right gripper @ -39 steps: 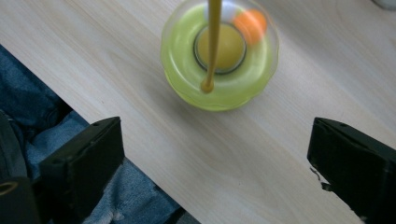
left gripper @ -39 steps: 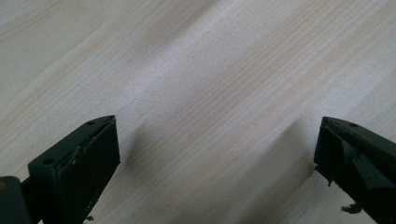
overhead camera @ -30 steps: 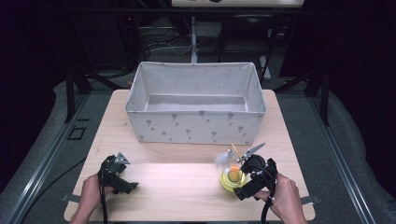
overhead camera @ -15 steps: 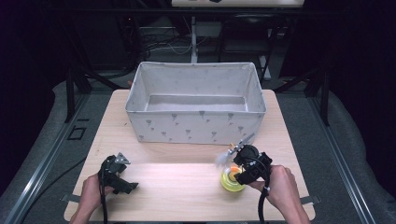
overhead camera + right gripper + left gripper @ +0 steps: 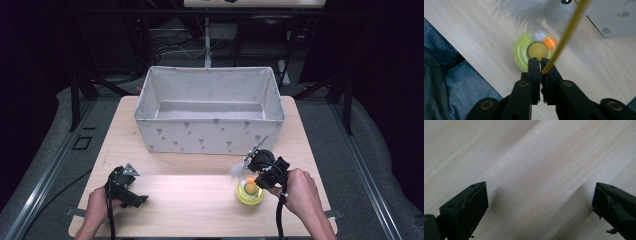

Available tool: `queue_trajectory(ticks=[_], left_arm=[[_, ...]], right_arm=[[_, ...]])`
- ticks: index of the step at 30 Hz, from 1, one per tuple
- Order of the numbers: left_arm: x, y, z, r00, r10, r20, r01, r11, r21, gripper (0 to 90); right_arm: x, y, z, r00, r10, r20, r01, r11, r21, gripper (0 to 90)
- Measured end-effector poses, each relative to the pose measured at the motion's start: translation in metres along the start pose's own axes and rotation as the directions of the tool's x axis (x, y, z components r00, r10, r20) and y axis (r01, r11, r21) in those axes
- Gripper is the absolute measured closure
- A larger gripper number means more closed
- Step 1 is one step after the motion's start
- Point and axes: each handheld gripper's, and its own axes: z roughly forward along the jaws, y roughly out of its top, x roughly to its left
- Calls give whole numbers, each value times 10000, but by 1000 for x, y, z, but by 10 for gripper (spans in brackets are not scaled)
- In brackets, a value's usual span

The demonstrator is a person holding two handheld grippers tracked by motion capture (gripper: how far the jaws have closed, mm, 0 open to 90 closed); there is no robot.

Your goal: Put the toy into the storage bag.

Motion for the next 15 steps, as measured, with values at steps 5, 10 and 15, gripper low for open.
queue_trajectory(ticks=[5, 10, 15], left_arm=[[1, 0, -1, 10000, -16, 33, 16, 10000, -33, 6], [1, 0, -1, 10000, -27, 14, 27, 10000, -51, 6], [0, 0, -1, 10000, -24, -39, 24, 10000, -26, 7]], right_arm=[[-2, 4, 1, 10000, 30, -25, -30, 9999, -114, 878], [-7, 10, -2, 10000, -51, -23, 51, 9999, -150, 879], [-10, 11, -7, 10000, 65, -10, -66, 9996, -274, 880]])
